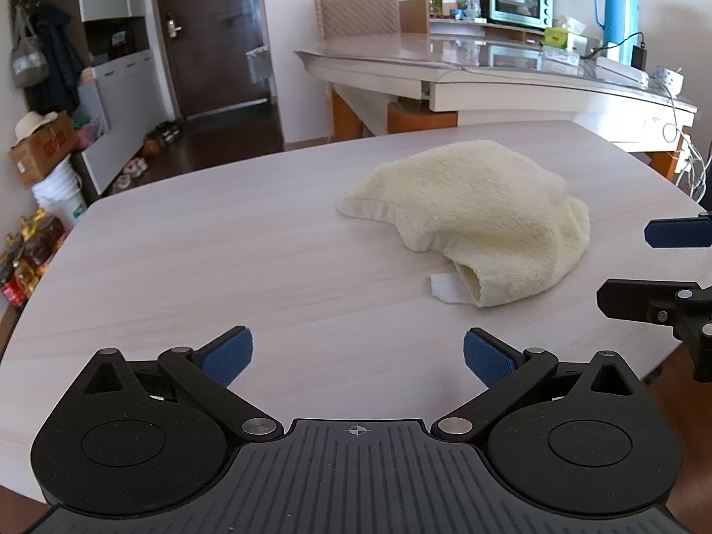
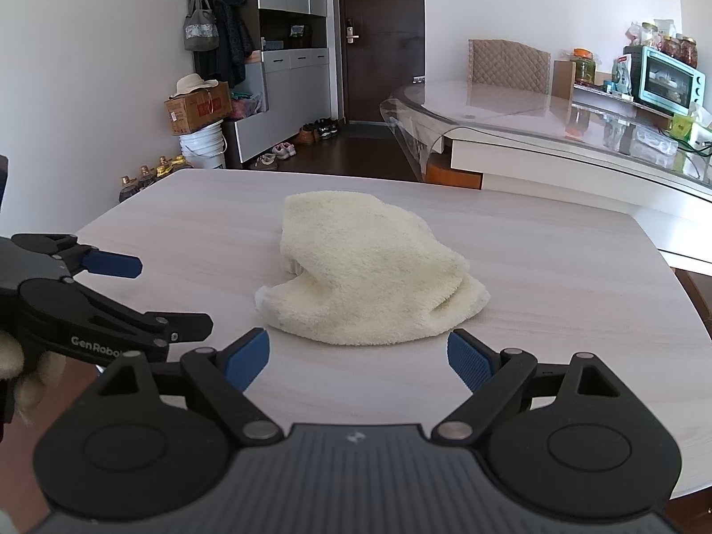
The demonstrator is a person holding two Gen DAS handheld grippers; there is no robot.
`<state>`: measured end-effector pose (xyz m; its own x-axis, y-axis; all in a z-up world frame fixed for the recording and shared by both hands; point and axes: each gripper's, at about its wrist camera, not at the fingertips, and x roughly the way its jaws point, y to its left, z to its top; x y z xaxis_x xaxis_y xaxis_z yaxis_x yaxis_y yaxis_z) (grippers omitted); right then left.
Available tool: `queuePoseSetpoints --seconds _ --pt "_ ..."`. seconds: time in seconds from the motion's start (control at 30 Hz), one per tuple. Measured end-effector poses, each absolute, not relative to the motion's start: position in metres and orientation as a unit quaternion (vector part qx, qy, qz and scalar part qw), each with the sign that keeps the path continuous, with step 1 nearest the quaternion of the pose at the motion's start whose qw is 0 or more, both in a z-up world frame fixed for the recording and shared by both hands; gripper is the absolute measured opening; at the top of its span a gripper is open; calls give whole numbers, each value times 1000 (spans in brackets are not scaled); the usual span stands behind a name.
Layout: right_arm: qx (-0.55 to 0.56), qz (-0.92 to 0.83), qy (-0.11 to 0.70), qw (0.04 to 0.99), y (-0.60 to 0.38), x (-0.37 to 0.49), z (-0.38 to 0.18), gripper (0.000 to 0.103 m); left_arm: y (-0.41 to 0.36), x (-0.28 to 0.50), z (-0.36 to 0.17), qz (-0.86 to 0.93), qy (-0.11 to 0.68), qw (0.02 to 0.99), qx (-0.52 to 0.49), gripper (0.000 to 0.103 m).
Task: Fold towel
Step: 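Move both grippers toward the crumpled cream towel, then grasp the towel edge with the right gripper and lift it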
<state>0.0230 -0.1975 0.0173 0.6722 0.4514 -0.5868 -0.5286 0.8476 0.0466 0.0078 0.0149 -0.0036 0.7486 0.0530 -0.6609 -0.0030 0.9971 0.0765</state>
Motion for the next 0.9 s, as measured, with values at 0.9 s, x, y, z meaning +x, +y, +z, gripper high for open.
queuePoseSetpoints --seconds 0.9 --pt "-84 290 289 908 -168 45 25 88 28 16 -7 9 359 933 39 103"
